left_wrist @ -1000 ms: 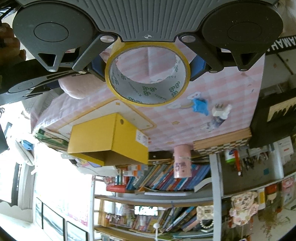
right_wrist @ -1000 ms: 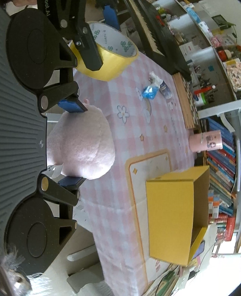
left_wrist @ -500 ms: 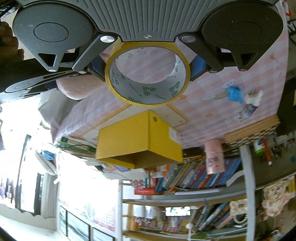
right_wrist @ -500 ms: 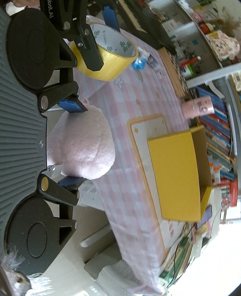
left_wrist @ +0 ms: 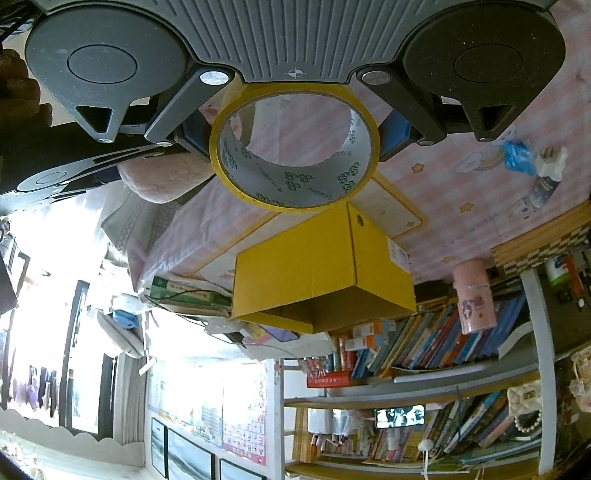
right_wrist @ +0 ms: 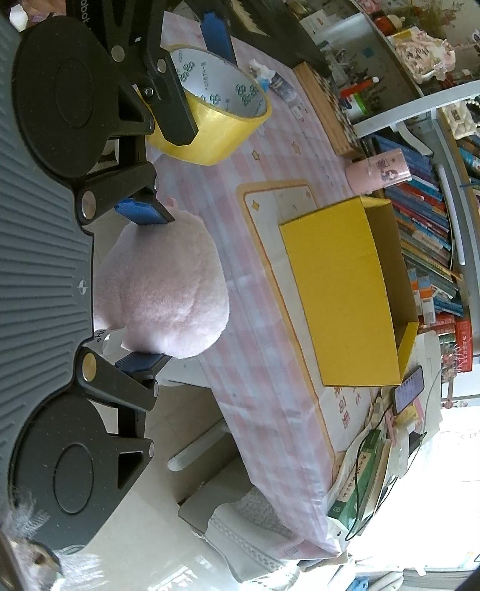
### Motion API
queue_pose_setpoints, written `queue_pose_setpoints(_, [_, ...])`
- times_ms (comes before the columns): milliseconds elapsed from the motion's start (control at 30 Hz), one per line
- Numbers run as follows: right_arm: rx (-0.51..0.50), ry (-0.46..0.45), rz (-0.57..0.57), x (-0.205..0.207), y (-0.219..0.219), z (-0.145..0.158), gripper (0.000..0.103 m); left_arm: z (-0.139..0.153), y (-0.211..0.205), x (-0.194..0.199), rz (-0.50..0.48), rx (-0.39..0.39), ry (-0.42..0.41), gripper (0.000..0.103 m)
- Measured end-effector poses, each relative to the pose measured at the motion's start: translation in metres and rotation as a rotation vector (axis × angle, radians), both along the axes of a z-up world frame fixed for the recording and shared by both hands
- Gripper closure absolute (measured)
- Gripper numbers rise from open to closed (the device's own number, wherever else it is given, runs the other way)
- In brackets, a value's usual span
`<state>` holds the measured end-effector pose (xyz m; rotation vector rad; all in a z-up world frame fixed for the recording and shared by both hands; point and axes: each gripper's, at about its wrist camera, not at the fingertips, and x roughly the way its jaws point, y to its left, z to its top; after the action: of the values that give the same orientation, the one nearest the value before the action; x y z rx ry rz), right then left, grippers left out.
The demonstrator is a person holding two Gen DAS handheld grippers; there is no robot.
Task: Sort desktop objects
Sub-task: 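Carry the tape roll and plush pig in both tools toward the yellow box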
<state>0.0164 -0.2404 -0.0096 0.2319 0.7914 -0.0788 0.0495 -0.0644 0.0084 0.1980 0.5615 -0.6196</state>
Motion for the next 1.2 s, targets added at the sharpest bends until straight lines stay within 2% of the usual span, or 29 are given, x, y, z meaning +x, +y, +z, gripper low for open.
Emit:
queue_pose_setpoints(567, [0.002,0.017,0.038,0.035,-0.03,0.0,0.039,-0.001,-0.031,0.024,0.003,0.021,0.025,0.011])
queue_pose_setpoints(1200, [0.022,0.011,0.061,0.078,-0.074,0.0,0.039,0.003,-0.072,0.056,0.003,0.042,-0.001,0.011])
